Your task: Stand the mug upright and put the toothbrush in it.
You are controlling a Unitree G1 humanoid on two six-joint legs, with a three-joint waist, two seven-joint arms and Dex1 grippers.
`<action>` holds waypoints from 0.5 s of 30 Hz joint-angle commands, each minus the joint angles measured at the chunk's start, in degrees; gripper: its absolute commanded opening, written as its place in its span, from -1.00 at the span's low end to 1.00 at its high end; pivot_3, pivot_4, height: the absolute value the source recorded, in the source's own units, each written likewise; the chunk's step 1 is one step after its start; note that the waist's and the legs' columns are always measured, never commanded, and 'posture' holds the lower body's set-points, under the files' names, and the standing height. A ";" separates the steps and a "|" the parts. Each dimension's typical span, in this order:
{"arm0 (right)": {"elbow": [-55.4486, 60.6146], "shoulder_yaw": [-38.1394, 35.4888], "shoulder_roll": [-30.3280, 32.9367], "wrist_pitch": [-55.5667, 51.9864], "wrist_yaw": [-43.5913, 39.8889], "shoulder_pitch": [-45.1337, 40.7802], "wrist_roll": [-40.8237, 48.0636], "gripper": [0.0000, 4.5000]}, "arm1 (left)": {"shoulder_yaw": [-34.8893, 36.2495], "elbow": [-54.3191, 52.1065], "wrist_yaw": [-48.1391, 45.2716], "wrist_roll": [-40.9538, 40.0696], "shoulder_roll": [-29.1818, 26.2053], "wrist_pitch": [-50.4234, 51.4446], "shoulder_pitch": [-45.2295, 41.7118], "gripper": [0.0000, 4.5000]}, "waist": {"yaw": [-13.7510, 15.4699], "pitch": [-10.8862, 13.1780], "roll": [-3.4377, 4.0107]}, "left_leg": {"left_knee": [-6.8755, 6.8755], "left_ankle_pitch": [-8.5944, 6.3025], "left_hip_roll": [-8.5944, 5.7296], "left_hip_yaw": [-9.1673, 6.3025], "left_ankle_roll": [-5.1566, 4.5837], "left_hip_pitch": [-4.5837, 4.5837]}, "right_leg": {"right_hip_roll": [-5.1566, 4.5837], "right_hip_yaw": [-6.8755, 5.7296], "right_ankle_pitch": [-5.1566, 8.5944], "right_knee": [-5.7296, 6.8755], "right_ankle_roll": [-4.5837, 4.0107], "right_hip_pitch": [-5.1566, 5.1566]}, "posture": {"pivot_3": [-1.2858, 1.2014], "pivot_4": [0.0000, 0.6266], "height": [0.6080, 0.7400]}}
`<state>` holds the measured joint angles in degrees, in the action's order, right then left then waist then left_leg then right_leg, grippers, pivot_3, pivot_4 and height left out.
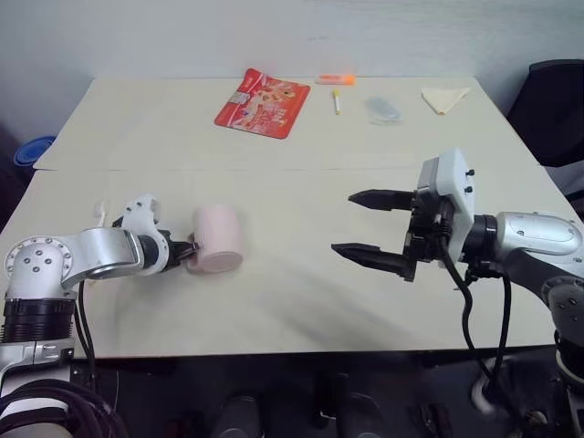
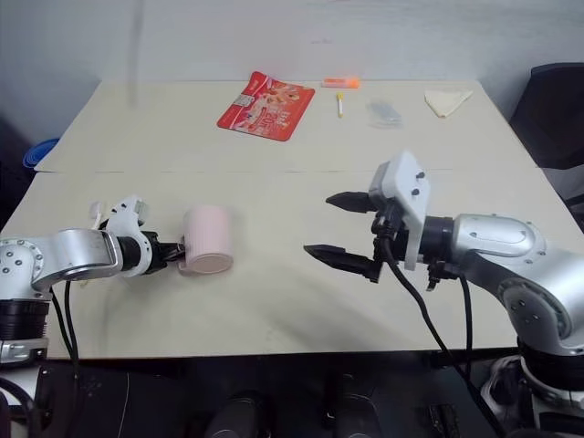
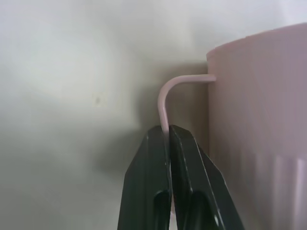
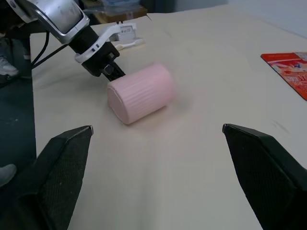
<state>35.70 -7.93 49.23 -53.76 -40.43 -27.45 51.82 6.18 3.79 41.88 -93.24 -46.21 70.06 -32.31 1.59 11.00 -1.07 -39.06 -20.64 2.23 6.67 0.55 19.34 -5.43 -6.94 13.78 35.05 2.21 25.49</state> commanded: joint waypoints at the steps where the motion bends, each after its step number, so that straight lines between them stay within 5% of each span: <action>1: 2.03 -3.31 2.16 0.69 0.71 1.97 -0.85 1.00 | -1.65 -8.02 -14.54 15.13 0.88 -8.78 -3.59 -0.99 | 0.00 0.03 -0.06 | 0.00 -0.01 -0.03 0.00 0.02 0.02 | 0.00 0.00 0.00 -0.01 0.00 0.02 | 0.03 -0.52 1.00; 5: 1.56 -6.03 2.80 0.31 3.08 4.33 -1.02 1.00 | -10.14 -14.86 -30.53 37.01 3.61 -24.10 -7.03 -0.99 | 0.00 0.11 -0.18 | 0.00 0.00 -0.02 0.02 -0.02 0.20 | 0.00 -0.03 -0.01 -0.14 0.00 0.08 | 0.03 -0.52 1.00; 8: 1.08 -8.13 2.97 -0.11 4.25 6.51 -0.96 1.00 | -15.79 -13.30 -39.24 50.01 10.64 -37.48 -8.69 -0.99 | 0.04 0.10 -0.17 | 0.07 0.01 0.03 0.08 -0.12 0.25 | 0.01 -0.06 -0.01 -0.31 0.02 0.09 | 0.03 -0.52 1.00; 12: -1.68 -8.61 0.67 0.38 8.39 6.17 -2.45 1.00 | -16.82 -5.11 -45.79 59.21 22.55 -50.58 -7.53 -0.99 | -0.28 0.11 -0.18 | -0.01 0.04 0.10 0.23 -0.26 0.63 | 0.06 -0.37 -0.07 -0.56 0.10 0.18 | 0.03 -0.52 1.00; 15: -3.63 -8.56 -0.61 -0.45 11.53 4.57 -2.70 1.00 | -19.49 -0.01 -50.73 68.96 25.90 -61.80 -4.54 -0.99 | -0.59 0.11 -0.18 | -0.04 0.07 0.13 0.27 -0.31 0.76 | 0.10 -0.45 -0.10 -0.62 0.12 0.30 | 0.03 -0.52 1.00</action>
<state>31.91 -14.34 48.67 -54.03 -30.54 -21.89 49.26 -13.06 2.90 -6.00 -29.36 -20.46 15.20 -38.34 1.00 11.11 -1.24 -39.10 -20.56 2.36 6.95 0.24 20.11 -5.32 -7.41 13.68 34.45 2.32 25.83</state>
